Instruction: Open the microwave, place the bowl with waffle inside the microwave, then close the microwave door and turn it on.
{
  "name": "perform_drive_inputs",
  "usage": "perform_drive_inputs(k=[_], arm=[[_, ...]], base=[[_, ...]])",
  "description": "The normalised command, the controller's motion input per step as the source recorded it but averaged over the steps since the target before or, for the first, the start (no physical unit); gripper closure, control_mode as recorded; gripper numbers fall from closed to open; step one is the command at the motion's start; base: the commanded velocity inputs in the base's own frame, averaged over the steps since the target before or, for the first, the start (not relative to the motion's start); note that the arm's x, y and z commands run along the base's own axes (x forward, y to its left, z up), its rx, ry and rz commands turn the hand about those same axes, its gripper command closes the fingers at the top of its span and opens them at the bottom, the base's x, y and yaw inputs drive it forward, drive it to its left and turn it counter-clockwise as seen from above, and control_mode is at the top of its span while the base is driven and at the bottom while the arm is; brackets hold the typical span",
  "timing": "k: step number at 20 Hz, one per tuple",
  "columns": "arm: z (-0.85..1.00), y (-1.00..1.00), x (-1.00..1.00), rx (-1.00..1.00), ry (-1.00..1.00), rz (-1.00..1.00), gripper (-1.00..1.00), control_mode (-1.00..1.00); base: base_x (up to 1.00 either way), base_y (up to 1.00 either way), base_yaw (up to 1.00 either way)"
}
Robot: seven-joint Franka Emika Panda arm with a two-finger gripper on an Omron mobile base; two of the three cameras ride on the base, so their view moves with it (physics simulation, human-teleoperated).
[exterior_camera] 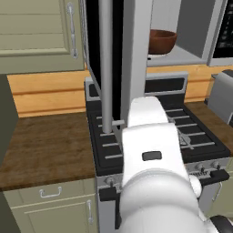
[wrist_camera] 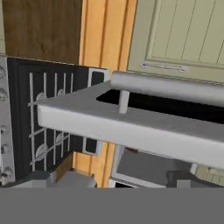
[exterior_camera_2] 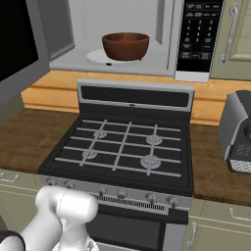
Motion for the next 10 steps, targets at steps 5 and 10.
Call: perform_drive_inputs(k=[5,10], arm=[[-0.29,1.00,0.87,-0.14,-0.02,-0.19,-1.00,-1.00],[-0.57,0.99,0.86,-0.22,-0.01,-0.25,-1.00,-1.00]], base=[[0.00,0.00,0.00],[0.00,0.00,0.00]])
